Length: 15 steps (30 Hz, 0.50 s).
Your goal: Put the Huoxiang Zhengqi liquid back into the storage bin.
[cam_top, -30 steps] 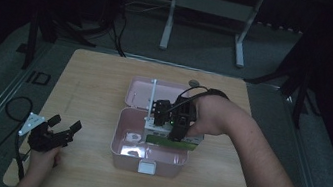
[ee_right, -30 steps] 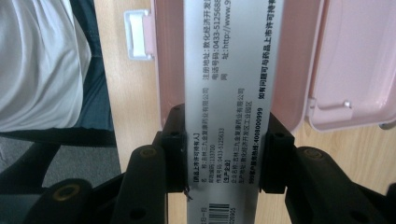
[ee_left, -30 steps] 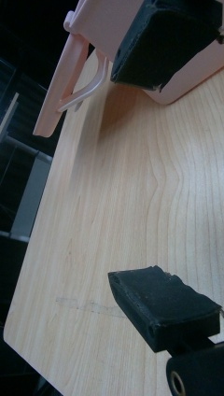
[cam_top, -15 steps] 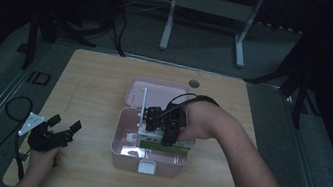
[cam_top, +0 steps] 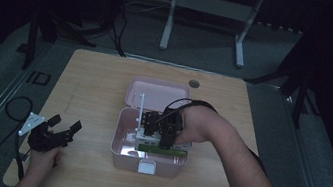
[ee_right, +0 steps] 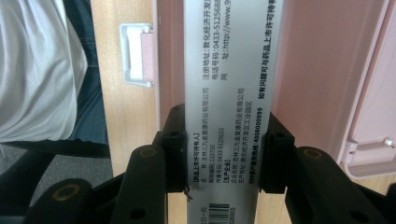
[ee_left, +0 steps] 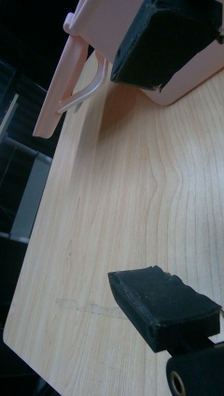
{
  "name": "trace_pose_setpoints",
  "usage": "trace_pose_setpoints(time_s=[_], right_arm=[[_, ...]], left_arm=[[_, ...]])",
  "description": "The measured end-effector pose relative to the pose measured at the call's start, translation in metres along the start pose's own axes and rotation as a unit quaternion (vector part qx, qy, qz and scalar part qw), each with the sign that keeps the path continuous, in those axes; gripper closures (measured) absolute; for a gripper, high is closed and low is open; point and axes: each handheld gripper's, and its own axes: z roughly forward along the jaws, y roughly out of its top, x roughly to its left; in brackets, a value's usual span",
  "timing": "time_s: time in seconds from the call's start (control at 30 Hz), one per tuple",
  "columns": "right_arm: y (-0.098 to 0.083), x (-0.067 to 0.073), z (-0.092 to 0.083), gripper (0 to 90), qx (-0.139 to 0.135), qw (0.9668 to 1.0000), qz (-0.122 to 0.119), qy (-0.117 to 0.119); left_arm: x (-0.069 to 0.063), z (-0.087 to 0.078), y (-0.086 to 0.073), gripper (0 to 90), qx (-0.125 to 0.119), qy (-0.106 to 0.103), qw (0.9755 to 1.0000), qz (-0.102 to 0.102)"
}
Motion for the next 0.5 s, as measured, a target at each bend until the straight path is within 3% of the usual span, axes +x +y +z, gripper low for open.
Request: trace_pose_setpoints(time_s=[0.33,0.5], right_arm=[[0.001,0.0,0.011,61.7,-0.006,0.9999,-0.005,-0.007],[-0.001,-0.002,0.021,61.7,-0.005,1.0,-0.002,0.002]], left_arm=[[-0.001,0.001,0.0,6.2,0.002,-0.001,1.0,0.001],[0.0,0.0,0.0,6.2,0.0,0.006,1.0,0.0]])
